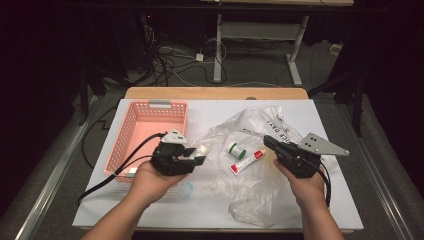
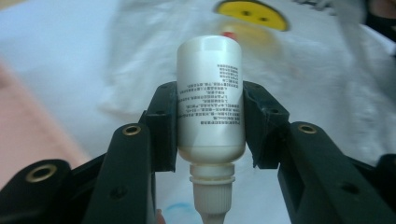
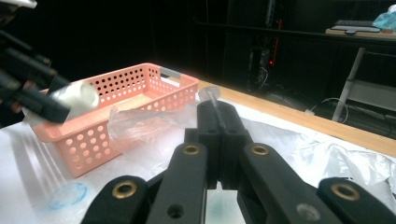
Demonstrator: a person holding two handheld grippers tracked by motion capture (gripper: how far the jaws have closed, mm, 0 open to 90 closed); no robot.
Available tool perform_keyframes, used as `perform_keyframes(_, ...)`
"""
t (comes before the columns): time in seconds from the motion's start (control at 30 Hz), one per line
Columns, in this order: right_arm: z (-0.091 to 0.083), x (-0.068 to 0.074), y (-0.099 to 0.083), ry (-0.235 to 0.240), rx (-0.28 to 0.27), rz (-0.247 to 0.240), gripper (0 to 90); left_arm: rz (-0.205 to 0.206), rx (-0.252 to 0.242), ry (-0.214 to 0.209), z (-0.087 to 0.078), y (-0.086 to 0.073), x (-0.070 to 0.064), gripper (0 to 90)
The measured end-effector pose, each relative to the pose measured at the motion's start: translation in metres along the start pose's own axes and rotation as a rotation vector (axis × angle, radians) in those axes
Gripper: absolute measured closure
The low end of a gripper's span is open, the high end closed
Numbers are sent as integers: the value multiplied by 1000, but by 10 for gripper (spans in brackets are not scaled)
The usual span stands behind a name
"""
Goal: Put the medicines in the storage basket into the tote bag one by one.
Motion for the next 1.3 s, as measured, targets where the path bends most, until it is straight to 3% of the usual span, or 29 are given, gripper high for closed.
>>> perform_keyframes(0.07, 0, 0, 0, 2, 2, 1, 900, 30, 10, -12, 17, 4, -8, 585)
perform_keyframes(0.13, 0, 1, 1, 4, -4, -4, 900, 31, 7, -38, 36, 10, -12, 584)
perform_keyframes(0.43, 0, 1, 2, 7, -10, -6, 900, 14, 1, -78, 128, 37, -3, 584)
perform_keyframes(0.53, -1, -1, 1, 2, -8, 4, 900, 17, 8, -85, 160, 37, -1, 584)
perform_keyframes(0.57, -1, -2, 1, 1, -7, 4, 900, -8, 0, -88, 167, 36, 1, 583)
perform_keyframes(0.7, -3, -5, 1, -3, -8, 15, 900, -13, 30, -83, 185, 21, 11, 581)
perform_keyframes(0.77, -3, -6, 0, -1, -9, 11, 900, 13, 22, -95, 187, 18, 10, 547)
perform_keyframes(0.87, -1, -7, -2, -3, -4, 15, 900, 41, 21, -108, 181, 18, 3, 374)
perform_keyframes(0.93, -1, -6, -2, 0, -1, 9, 900, 73, 21, -90, 168, 20, -2, 296)
perform_keyframes(1.03, -1, -6, -2, -5, 0, 9, 900, 131, 7, -32, 142, 17, -9, 273)
perform_keyframes(1.13, -2, -6, -2, -7, -1, 10, 900, 95, -58, -38, 111, 7, -10, 291)
perform_keyframes(1.2, -3, -6, -2, -7, 1, 12, 900, 90, -83, 2, 94, -7, -7, 300)
perform_keyframes(1.3, -3, -7, 1, -12, -5, 15, 900, 42, -46, 32, 88, -36, 0, 325)
Point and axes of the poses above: each handheld gripper's, and its own axes: z roughly forward along the jaws, y roughly out of its top, x roughly to its left, the point moved 10 cm from there along z, roughly forward along the jaws, and after that the axes turned 9 degrees about -y, right-handed, at the moved point
